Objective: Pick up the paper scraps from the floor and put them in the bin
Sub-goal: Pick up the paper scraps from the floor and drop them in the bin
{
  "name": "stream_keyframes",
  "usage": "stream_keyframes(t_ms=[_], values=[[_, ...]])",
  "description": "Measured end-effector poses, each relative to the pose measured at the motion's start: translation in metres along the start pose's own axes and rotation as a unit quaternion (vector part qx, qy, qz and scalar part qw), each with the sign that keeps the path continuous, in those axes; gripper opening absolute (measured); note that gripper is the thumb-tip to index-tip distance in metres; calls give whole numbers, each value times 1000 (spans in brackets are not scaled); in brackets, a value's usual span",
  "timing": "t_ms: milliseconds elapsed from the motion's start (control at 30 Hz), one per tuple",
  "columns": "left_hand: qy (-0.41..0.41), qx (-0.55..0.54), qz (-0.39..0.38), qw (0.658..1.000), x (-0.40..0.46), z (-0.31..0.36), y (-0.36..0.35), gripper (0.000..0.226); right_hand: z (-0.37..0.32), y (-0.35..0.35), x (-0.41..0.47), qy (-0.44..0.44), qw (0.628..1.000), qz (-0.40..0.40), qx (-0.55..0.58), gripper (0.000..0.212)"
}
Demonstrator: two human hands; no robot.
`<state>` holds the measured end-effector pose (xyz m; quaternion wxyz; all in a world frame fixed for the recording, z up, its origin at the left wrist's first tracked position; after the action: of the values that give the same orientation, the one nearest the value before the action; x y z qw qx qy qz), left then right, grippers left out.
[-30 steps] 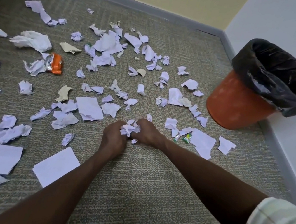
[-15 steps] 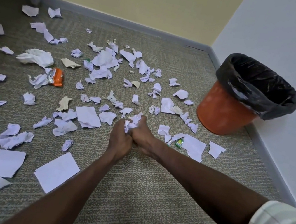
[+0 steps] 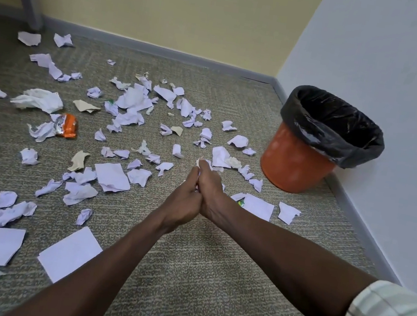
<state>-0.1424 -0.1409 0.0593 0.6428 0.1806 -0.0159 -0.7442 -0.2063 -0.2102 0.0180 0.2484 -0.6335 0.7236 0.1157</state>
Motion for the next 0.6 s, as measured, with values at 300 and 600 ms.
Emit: stream_keyframes(t_ms=[300, 600], values=[[-25, -202, 90, 975, -2, 56, -2, 62, -64, 19, 1, 20, 996, 0, 84, 22], [-62, -257, 33, 964, -12, 103, -22, 56, -212, 75, 28, 90, 948, -6, 306, 25]])
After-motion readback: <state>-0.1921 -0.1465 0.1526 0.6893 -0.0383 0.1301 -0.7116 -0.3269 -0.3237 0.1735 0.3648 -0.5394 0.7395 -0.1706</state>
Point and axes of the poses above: each hand's wrist, its own x-axis towards the middle knuckle, its own y-axis out of the back of the hand, z = x × y, the point moved 7 cm from there along x, towards the middle knuckle, and after that the axes turned 14 degrees about x, right-handed, at the moved point
